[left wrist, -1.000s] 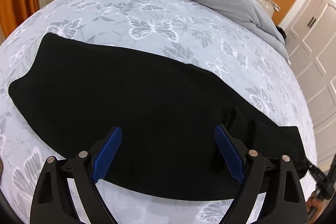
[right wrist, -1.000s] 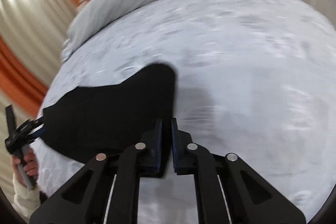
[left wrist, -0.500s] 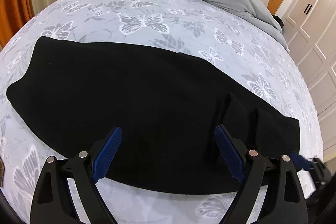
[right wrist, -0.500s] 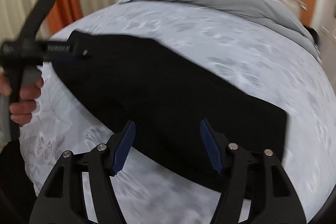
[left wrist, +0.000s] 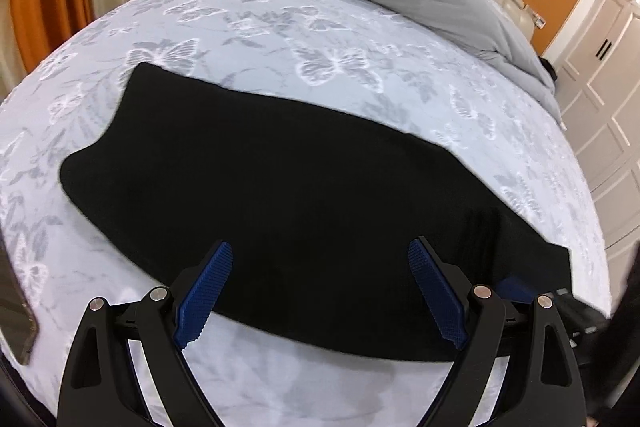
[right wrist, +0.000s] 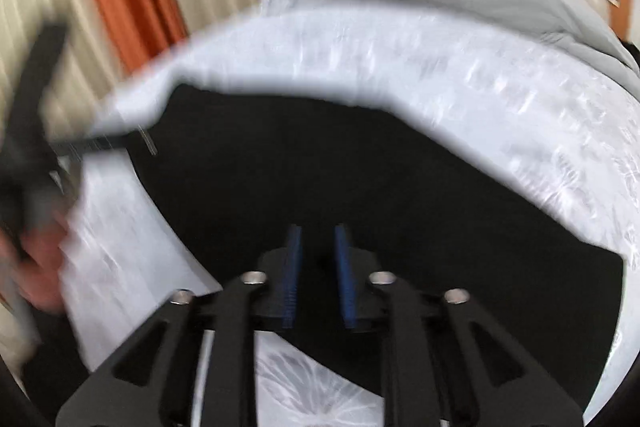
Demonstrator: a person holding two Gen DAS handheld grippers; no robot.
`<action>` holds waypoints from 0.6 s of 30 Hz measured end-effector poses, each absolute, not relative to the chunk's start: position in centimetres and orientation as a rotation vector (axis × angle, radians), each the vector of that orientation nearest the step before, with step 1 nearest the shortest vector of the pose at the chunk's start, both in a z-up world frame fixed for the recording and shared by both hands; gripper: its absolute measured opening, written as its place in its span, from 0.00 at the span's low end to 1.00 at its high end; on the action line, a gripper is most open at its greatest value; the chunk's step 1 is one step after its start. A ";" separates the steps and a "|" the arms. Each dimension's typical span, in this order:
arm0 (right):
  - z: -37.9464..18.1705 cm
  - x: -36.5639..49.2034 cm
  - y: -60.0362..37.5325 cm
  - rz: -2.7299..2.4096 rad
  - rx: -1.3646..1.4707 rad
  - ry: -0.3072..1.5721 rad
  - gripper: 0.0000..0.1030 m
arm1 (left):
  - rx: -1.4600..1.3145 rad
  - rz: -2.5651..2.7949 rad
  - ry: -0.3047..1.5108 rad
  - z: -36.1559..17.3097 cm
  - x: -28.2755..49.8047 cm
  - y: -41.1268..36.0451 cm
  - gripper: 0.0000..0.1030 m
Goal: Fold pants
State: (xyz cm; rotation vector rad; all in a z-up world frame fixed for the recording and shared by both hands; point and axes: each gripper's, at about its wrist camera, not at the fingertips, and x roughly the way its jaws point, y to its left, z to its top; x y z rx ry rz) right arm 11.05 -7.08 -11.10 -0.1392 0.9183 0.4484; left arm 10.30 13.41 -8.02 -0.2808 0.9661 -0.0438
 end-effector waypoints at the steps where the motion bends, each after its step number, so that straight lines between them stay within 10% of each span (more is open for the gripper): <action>1: -12.0 10.8 -6.8 0.422 -0.184 0.916 0.28 | -0.280 -0.035 0.974 -8.3 10.2 14.0 0.85; 4: -11.7 9.8 -6.5 0.389 -0.272 0.862 0.51 | -0.293 -0.013 0.987 -8.6 10.1 15.8 0.85; 11: -12.9 10.6 -5.6 0.381 -0.295 0.871 0.53 | -0.342 0.028 1.009 -9.3 9.9 18.6 0.85; 15: -12.7 11.6 -5.9 0.339 -0.285 0.845 0.17 | -0.343 0.043 1.002 -9.2 9.5 19.8 0.85; 18: -9.2 12.8 -7.9 0.340 -0.073 0.796 0.15 | -0.358 0.051 0.995 -9.1 9.4 20.8 0.85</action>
